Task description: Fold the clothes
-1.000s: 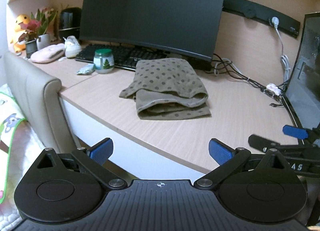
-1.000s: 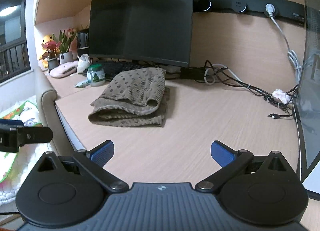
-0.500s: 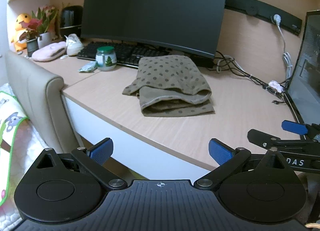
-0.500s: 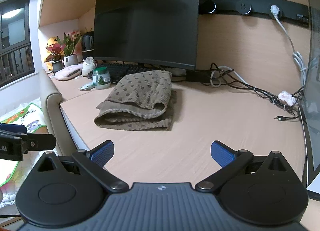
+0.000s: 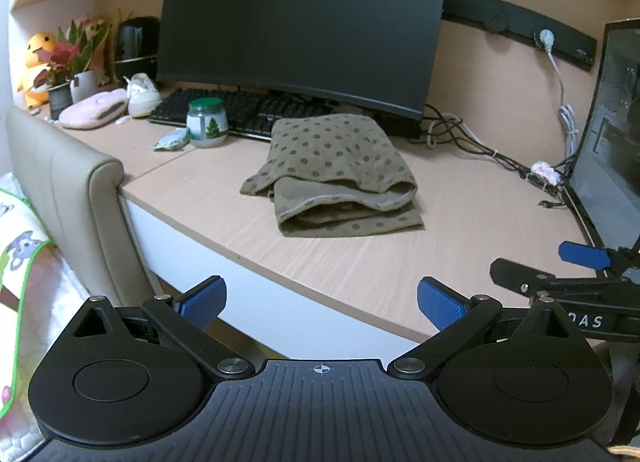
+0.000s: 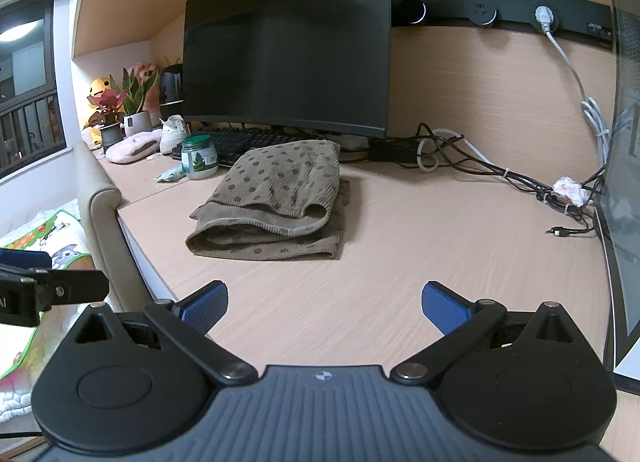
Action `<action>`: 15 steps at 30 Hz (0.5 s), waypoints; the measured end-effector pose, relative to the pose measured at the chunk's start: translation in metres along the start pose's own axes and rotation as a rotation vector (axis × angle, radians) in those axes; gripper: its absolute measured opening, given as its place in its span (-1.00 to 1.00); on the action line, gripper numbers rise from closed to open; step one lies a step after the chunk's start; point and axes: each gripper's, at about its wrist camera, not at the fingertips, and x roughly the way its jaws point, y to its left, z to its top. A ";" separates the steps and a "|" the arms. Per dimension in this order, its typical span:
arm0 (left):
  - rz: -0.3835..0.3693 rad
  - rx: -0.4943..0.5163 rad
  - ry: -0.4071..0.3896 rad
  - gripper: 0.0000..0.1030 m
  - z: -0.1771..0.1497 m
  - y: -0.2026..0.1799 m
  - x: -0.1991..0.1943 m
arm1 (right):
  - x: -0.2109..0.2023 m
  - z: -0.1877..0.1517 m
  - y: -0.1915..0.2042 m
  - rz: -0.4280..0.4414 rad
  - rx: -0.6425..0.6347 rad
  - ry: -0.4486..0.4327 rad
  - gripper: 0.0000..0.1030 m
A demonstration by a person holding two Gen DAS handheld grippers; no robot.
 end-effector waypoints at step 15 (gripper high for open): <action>-0.005 0.005 0.018 1.00 -0.003 0.005 0.000 | -0.004 -0.002 0.006 -0.008 -0.012 0.002 1.00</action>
